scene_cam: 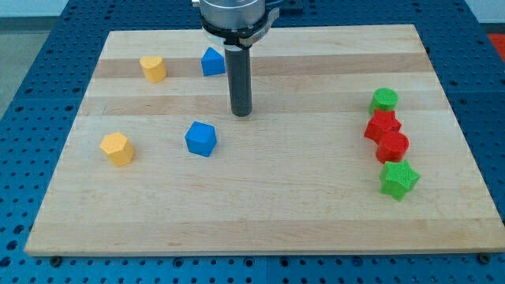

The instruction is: Push the yellow heart towards the top left

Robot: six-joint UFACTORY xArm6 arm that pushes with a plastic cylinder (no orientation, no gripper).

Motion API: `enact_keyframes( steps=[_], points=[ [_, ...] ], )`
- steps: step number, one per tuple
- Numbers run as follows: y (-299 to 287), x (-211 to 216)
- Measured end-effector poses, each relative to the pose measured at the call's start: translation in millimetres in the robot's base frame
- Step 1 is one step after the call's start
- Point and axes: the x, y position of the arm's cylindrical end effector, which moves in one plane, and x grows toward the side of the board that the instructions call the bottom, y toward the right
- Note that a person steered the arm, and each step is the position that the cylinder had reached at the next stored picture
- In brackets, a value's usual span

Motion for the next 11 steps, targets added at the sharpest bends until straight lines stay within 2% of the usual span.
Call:
enact_keyframes(
  steps=[1, 2, 4, 6, 7, 8, 9, 10, 11],
  points=[
    [-14, -25],
    [-19, -25],
    [-135, -28],
    [-199, -28],
    [-215, -79],
    [-215, -161],
    [-215, -162],
    [-194, -142],
    [-160, -98]
  ],
)
